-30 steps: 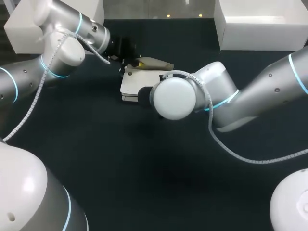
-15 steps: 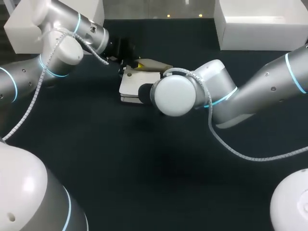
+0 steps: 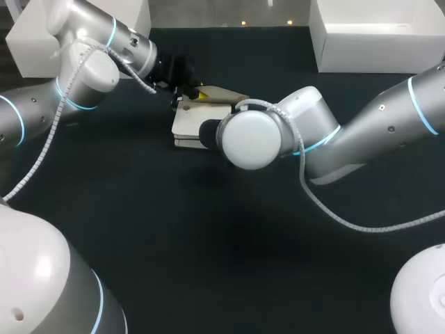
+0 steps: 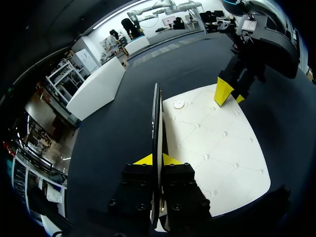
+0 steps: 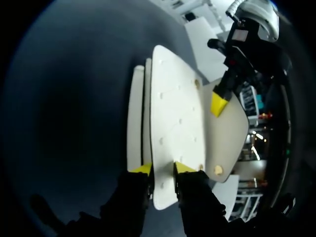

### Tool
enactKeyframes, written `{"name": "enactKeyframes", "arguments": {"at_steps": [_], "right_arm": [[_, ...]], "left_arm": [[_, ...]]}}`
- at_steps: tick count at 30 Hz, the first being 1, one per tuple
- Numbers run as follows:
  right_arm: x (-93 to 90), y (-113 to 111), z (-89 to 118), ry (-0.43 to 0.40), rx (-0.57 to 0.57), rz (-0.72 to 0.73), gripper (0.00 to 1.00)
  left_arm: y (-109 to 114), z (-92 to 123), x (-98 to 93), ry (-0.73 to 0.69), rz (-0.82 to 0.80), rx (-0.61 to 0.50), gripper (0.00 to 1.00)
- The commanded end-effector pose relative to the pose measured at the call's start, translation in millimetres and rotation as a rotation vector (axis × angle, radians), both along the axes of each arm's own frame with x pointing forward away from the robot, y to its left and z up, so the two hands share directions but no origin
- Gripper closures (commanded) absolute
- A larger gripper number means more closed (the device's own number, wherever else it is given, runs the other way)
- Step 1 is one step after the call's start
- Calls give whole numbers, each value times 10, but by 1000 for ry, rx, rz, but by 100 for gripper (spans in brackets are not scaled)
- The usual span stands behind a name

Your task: Pick up the bag, open it, inspect its contents, close it, and place it on the opposite side

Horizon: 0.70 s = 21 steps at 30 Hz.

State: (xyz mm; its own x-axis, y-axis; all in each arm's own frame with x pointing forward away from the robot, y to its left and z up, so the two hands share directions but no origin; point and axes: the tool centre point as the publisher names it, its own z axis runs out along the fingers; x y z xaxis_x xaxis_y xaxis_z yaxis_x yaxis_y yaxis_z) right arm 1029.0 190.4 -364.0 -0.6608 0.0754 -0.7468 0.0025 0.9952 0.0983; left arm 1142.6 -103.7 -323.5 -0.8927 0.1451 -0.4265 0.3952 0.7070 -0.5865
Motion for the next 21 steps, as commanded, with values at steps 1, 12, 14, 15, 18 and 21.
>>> {"name": "enactKeyframes", "arguments": {"at_steps": [1,12,14,15,18,21], "right_arm": [[-17,-12,4,-13,7,-1,76],[-42,3,-9,-24,3,-8,81],[-50,11,-7,-27,0,-9,91],[-55,13,-5,-28,0,-9,93],[-66,15,-4,-35,-2,-11,100],[-77,10,-9,-39,-2,-15,100]], "left_arm": [[3,-16,28,5,-7,-1,100],[1,-33,26,14,-14,4,100],[1,-35,26,15,-15,5,100],[1,-36,26,16,-14,5,100],[4,-45,26,18,-14,6,100],[4,-55,22,20,-15,6,100]]}}
